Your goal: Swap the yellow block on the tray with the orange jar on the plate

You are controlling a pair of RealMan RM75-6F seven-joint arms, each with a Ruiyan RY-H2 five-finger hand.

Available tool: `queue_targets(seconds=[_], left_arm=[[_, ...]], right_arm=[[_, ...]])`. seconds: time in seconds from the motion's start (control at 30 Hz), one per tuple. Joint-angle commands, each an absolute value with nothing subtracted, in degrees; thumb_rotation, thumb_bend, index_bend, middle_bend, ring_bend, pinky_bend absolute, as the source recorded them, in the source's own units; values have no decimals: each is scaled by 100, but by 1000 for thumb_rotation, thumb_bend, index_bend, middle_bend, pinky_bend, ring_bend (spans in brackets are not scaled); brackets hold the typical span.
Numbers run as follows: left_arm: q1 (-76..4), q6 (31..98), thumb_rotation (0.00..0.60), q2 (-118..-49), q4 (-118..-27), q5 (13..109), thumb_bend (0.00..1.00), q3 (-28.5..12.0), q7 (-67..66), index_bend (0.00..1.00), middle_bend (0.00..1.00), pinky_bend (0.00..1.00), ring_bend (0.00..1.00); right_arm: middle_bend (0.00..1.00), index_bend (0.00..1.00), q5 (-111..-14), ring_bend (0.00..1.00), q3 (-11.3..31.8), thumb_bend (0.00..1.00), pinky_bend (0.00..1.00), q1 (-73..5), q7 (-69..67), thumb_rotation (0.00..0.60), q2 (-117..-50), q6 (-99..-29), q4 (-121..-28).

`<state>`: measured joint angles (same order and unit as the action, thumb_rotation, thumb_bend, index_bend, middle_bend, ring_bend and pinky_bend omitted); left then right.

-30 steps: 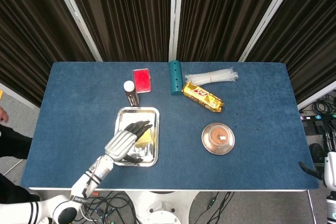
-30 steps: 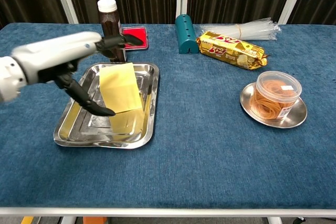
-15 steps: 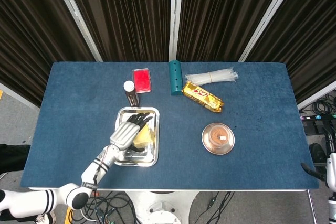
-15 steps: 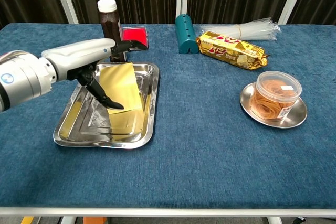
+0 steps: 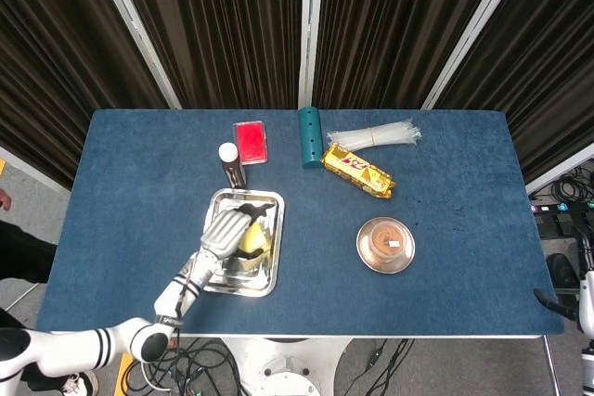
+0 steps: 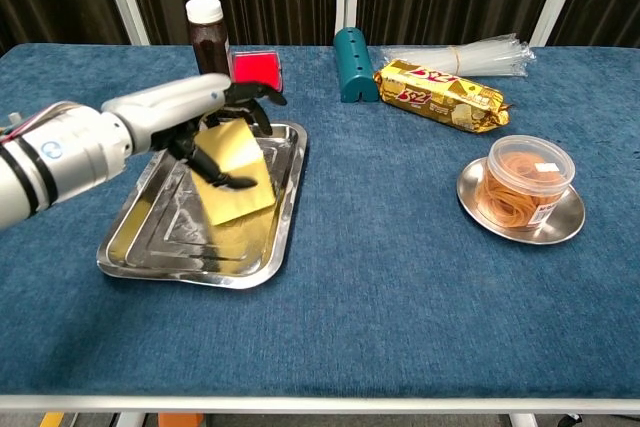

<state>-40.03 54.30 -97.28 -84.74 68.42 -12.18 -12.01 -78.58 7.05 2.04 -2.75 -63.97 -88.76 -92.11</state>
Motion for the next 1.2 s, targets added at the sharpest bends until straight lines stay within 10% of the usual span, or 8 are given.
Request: queue_targets(seconds=[0.03, 0.67, 1.2], left_arm=[[-4118, 5395, 600, -9711, -8486, 6875, 258, -1298, -1222, 180, 310, 499, 254], [-6074, 4250, 600, -10704, -6650, 7272, 258, -2217, -198, 173, 317, 501, 267], [-6831, 4349, 600, -11720, -4489, 8239, 168, -1697, 1970, 85, 65, 277, 38]], right_arm=[[0, 0, -7852, 0, 709, 7, 0, 211, -281, 600, -6390, -8882, -9219], [0, 0, -7751, 0, 771, 9, 0, 373, -555, 600, -6334, -9051, -9125], [0, 0, -7574, 0, 852, 9, 0, 458, -893, 600, -6356, -8999, -8859]])
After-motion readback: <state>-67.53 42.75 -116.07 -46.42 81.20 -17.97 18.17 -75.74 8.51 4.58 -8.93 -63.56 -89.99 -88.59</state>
